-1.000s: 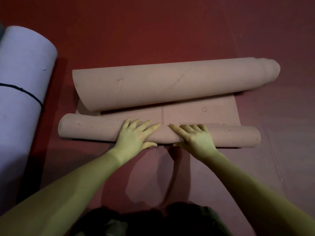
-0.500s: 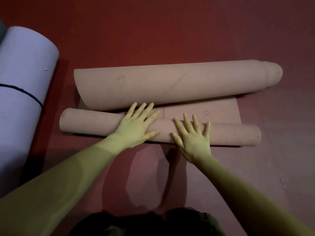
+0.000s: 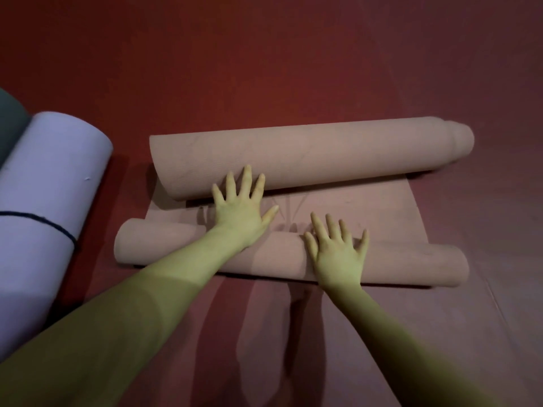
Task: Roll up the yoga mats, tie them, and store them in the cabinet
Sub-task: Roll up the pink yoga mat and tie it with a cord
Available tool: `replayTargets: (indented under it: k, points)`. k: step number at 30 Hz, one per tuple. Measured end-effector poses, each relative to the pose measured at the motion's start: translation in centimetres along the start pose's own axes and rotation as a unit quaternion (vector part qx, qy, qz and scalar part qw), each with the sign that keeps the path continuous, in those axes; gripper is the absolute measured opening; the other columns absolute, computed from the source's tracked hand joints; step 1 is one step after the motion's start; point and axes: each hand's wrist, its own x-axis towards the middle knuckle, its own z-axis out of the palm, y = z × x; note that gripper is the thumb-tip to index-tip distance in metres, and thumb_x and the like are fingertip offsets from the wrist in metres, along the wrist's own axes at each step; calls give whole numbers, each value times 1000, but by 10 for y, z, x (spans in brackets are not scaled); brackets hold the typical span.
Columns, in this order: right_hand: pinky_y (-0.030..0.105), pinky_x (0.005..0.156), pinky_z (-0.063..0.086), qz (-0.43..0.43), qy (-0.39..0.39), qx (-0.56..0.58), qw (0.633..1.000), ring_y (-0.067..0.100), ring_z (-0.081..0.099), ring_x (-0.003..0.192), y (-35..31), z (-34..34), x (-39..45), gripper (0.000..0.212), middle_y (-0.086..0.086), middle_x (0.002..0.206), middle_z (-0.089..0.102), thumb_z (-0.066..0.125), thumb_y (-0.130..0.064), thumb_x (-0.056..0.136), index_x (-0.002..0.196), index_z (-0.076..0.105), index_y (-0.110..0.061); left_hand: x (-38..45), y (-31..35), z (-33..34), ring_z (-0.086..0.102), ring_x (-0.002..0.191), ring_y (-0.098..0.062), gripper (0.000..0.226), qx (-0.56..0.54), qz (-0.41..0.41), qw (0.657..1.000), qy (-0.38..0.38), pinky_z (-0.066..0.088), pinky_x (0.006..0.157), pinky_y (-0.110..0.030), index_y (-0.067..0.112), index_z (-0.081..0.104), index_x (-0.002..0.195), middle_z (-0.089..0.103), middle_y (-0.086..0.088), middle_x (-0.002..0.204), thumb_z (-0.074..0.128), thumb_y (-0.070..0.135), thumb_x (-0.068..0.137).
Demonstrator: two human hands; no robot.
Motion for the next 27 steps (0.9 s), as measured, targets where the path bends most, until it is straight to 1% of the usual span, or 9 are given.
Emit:
replayTargets:
  k: [3,7,10,14,18,20,21,24,27]
  points:
    - [59,110,7,3,-15,4,1000,29,38,137,-1,-2,20,62,6,147,45,17,-53,90,142,44,-32,-5,-1,0,-7,144,-39,72,-37,18,999,-16,0,112,-61,30,-3,152,-13,-7,159,21,64,93]
    - [53,115,-2,-12,-34,8,999,21,10,147,2,-6,50,54,-1,160,16,20,-50,99,151,17,-37,-32,0,21,-8,144,-38,83,-24,72,997,-30,-3,111,-61,37,-1,151,-15,-3,159,-5,71,75]
    - [52,116,2,-17,-26,23,999,21,17,146,1,-8,64,53,1,160,18,21,-46,101,152,19,-33,-36,0,32,-4,145,-39,84,-17,70,997,-41,-2,110,-63,39,0,150,-6,-2,160,-8,69,73]
    - [53,110,25,-51,85,45,994,31,51,125,-3,-8,48,52,13,140,51,30,-40,95,136,52,-19,-11,-1,32,-5,145,-36,72,-9,69,996,-48,-1,110,-62,39,-5,150,-9,0,160,6,71,86]
    - [52,109,17,-113,91,17,989,34,46,129,7,3,7,52,13,140,51,35,-44,94,137,51,-20,19,-3,21,-10,145,-35,69,27,64,995,-68,-5,113,-58,37,-9,150,-11,-6,160,14,66,92]
    - [51,110,13,-132,56,4,990,33,40,134,16,3,7,62,10,144,47,37,-55,89,143,43,-24,18,-1,21,2,146,-32,67,28,78,996,-39,1,115,-55,34,1,151,1,-10,160,15,63,93]
    - [51,110,13,-136,37,0,990,32,40,134,19,2,14,70,10,144,47,38,-62,85,144,41,-25,14,-1,21,17,144,-33,66,6,90,996,-3,11,114,-56,29,16,152,17,-13,158,17,60,93]
    - [53,110,15,-143,-18,-16,989,32,36,137,18,-9,43,90,11,147,42,43,-76,73,147,36,-25,4,-7,29,59,113,-37,62,-9,159,981,115,40,92,-66,13,59,129,60,-13,128,30,49,87]
    - [51,112,9,-151,-69,-30,986,27,22,143,18,-19,68,99,7,156,27,50,-80,73,151,21,-28,8,-19,32,47,128,-37,72,39,176,979,92,28,96,-71,17,45,141,49,-9,142,38,60,84]
